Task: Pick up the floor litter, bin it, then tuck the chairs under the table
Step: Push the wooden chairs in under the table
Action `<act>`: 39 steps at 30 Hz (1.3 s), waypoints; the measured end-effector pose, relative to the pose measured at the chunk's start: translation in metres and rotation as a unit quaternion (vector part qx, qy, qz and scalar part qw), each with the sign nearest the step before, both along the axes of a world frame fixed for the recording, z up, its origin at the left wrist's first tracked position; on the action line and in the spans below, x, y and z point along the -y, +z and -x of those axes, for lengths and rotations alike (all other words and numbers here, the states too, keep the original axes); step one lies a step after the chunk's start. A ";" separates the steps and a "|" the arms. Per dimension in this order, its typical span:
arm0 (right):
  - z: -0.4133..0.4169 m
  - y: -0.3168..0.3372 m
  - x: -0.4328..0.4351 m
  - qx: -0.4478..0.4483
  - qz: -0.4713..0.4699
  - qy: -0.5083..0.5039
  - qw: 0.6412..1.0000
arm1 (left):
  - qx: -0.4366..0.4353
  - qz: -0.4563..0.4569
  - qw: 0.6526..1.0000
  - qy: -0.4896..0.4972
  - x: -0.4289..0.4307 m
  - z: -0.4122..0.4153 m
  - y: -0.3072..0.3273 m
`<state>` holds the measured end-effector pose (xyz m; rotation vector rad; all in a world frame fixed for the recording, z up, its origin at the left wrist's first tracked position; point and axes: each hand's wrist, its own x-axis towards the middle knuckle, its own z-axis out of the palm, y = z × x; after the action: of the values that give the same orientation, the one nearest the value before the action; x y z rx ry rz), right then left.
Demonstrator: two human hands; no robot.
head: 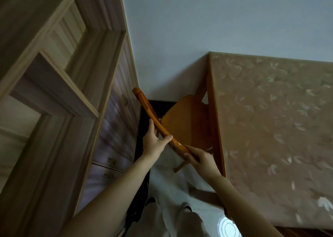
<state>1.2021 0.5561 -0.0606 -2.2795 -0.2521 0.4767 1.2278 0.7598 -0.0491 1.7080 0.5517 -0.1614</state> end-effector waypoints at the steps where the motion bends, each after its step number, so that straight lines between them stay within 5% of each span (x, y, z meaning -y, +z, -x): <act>1: 0.000 -0.001 -0.002 0.007 -0.006 -0.009 1.000 | 0.000 0.004 1.000 -0.001 -0.001 -0.002 -0.001; 39: -0.032 -0.023 -0.124 0.146 -0.018 -0.189 0.971 | 0.001 0.015 0.995 -0.098 -0.098 -0.097 0.002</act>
<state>1.2345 0.6804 -0.0835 -2.2853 0.0329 -0.0610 1.3246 0.8574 -0.0474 1.7319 0.3777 -0.3056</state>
